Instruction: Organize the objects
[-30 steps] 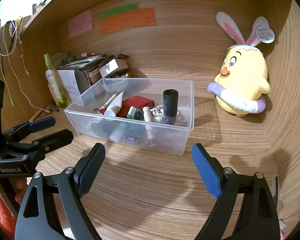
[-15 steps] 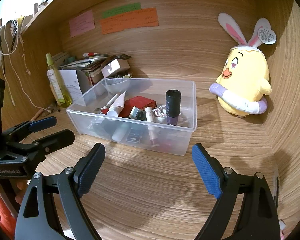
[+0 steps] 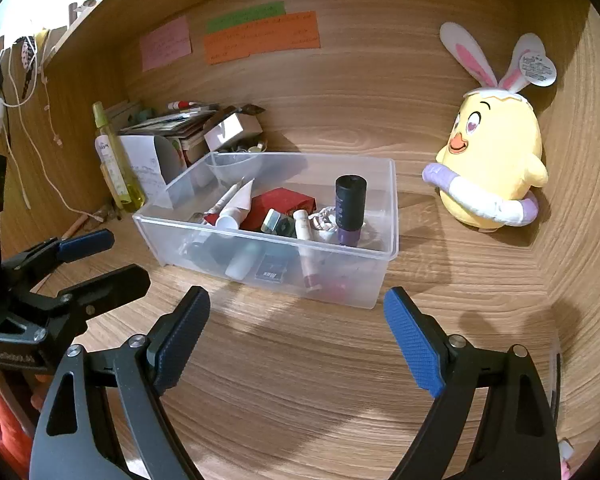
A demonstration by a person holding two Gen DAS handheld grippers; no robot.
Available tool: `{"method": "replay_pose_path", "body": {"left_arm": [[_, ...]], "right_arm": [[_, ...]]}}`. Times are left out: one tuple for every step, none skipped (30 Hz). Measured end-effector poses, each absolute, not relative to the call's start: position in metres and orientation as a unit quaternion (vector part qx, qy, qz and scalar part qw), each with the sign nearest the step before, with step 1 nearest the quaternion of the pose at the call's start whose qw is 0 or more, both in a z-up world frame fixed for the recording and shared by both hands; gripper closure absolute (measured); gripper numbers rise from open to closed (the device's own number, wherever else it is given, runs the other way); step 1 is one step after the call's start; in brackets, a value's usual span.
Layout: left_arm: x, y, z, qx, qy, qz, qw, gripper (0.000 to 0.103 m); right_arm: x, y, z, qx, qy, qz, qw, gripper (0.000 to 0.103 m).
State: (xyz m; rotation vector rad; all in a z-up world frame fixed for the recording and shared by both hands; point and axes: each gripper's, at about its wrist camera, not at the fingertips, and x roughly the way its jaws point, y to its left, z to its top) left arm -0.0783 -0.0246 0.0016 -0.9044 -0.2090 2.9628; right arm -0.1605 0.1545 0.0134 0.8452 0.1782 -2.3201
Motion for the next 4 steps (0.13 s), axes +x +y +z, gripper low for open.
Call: {"method": "replay_pose_path", "body": {"left_arm": [[-0.0774,-0.0244,0.0020,-0.290,-0.066,0.955,0.019,0.004],[-0.0768,-0.0235,0.0025,-0.289,-0.065,0.955,0.021,0.004],[-0.0764,-0.0235,0.0028,-0.288,-0.065,0.955,0.022,0.004],[-0.0761,-0.0228,0.0034,-0.288,-0.063,0.955,0.023,0.004]], "right_arm": [[-0.1604,0.1544,0.0132,0.323,0.068,-0.885,0.327,0.016],[-0.1603,0.1544,0.0129,0.324,0.068,-0.885,0.328,0.016],[-0.1603,0.1544,0.0127,0.324,0.067,-0.885,0.328,0.016],[-0.1602,0.1543,0.0127,0.324,0.068,-0.885,0.328,0.015]]}}
